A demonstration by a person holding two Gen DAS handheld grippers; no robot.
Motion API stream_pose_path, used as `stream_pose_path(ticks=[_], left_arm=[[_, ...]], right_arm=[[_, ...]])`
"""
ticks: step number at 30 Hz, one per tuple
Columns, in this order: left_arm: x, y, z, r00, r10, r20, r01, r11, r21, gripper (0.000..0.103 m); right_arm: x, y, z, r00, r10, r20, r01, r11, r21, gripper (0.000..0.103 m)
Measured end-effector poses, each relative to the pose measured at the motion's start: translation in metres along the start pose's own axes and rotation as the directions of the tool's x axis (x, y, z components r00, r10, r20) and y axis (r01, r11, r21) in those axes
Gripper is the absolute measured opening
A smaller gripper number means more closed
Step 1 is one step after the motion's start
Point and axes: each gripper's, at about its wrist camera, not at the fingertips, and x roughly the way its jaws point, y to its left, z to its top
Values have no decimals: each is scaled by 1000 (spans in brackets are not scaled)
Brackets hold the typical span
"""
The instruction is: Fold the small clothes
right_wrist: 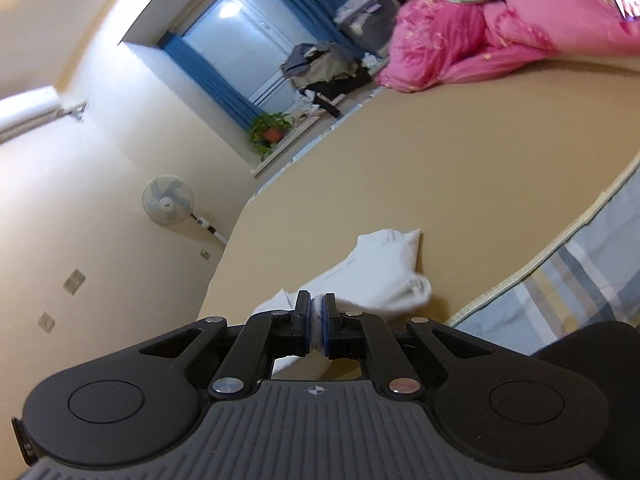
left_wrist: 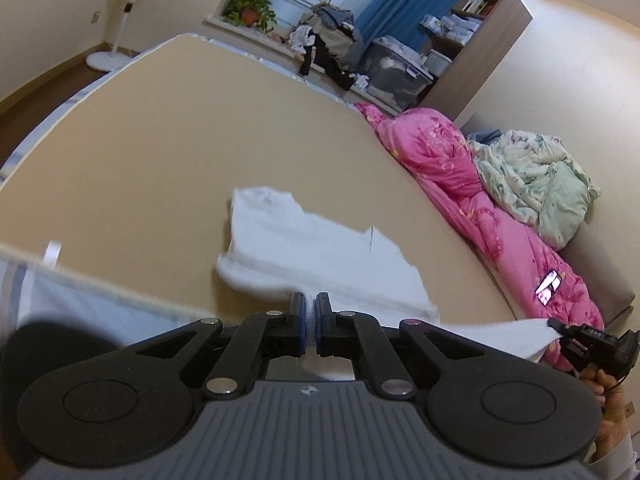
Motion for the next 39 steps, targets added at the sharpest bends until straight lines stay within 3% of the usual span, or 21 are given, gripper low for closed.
stream_pose_path(ticks=[5, 8, 11, 13, 14, 15, 16, 17, 18, 19, 21, 24, 30, 32, 33, 34, 36, 39], left_arm=[[131, 23, 73, 996, 68, -61, -69, 998, -4, 5], [230, 43, 118, 983, 140, -121, -140, 990, 7, 6], [283, 70, 141, 968, 218, -125, -226, 973, -53, 11], [291, 94, 131, 981, 172, -90, -182, 974, -132, 11], [296, 103, 122, 980, 150, -132, -170, 973, -156, 11], [303, 105, 118, 960, 182, -212, -216, 965, -151, 11], [305, 100, 116, 952, 207, -225, -234, 967, -100, 11], [305, 91, 116, 955, 221, -197, -230, 973, -26, 12], [306, 83, 117, 957, 226, -180, -225, 974, 26, 20], [310, 79, 118, 961, 220, -166, -214, 975, 59, 35], [321, 79, 119, 960, 220, -173, -213, 975, 58, 39], [338, 81, 118, 954, 245, -173, -239, 969, 59, 39], [362, 73, 113, 947, 285, -149, -266, 954, 136, 39], [367, 73, 113, 945, 290, -151, -270, 952, 144, 27], [369, 72, 112, 944, 292, -152, -269, 951, 153, 3], [370, 72, 113, 943, 299, -144, -275, 947, 164, 3], [362, 68, 117, 951, 294, -91, -276, 946, 173, 3], [349, 60, 126, 961, 274, 34, -276, 949, 152, 3]], right_arm=[[110, -10, 38, 993, -111, -44, 110, 993, -36, 5], [202, -24, 68, 976, -193, -104, 189, 981, -48, 5], [262, -47, 89, 948, -305, -92, 303, 952, -36, 8], [276, -61, 89, 934, -351, -65, 350, 936, -29, 17], [278, -71, 83, 934, -351, -61, 350, 936, -27, 19], [281, -81, 74, 929, -360, -88, 359, 933, -19, 20], [289, -88, 71, 901, -391, -187, 398, 917, -4, 22], [291, -89, 69, 909, -365, -201, 374, 928, 7, 22], [291, -85, 69, 922, -342, -184, 345, 938, -14, 22], [295, -79, 70, 927, -334, -170, 328, 942, -66, 27], [309, -70, 65, 912, -371, -175, 341, 923, -181, 39], [333, -71, 64, 896, -388, -217, 341, 913, -226, 41], [366, -54, 63, 898, -378, -225, 291, 894, -340, 41], [374, -51, 60, 892, -391, -228, 289, 880, -378, 41], [377, -49, 60, 891, -395, -225, 289, 874, -389, 33], [378, -47, 60, 895, -391, -216, 284, 871, -400, 8], [371, -39, 67, 919, -364, -149, 281, 874, -396, 6], [355, -31, 81, 960, -279, -21, 258, 913, -316, 5]])
